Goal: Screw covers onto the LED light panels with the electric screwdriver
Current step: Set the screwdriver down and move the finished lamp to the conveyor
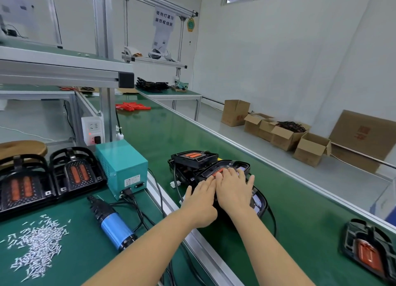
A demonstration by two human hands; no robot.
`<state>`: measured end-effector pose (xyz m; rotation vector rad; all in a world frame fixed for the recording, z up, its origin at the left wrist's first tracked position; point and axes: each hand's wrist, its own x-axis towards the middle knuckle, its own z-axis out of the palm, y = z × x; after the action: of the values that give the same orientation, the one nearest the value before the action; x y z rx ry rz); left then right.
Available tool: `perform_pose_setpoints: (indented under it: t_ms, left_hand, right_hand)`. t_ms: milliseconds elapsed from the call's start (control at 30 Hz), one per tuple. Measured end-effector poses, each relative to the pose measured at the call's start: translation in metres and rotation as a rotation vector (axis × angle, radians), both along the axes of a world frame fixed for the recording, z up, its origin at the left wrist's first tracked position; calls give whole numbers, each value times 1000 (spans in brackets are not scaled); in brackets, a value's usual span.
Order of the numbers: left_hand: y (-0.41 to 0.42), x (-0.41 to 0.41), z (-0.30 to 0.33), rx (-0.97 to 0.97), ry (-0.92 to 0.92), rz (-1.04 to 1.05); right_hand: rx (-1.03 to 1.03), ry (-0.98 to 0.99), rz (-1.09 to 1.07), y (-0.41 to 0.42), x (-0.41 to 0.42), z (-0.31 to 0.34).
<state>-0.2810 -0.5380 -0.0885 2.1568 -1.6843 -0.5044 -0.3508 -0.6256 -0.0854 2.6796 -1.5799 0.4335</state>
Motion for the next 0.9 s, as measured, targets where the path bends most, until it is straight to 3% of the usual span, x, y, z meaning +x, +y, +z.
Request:
perform_pose_setpoints:
  t_ms: [300,700,900]
  left_hand:
    - [15,9,-2,28,-103,48]
    - [57,28,-9,93,-100,118]
    - [81,40,-9,151,-81,196]
  right_hand:
    - [111,2,-22,-1,-10,-1]
    - [32,99,-47,5,2,7]
    - [7,46,155,51,34,9]
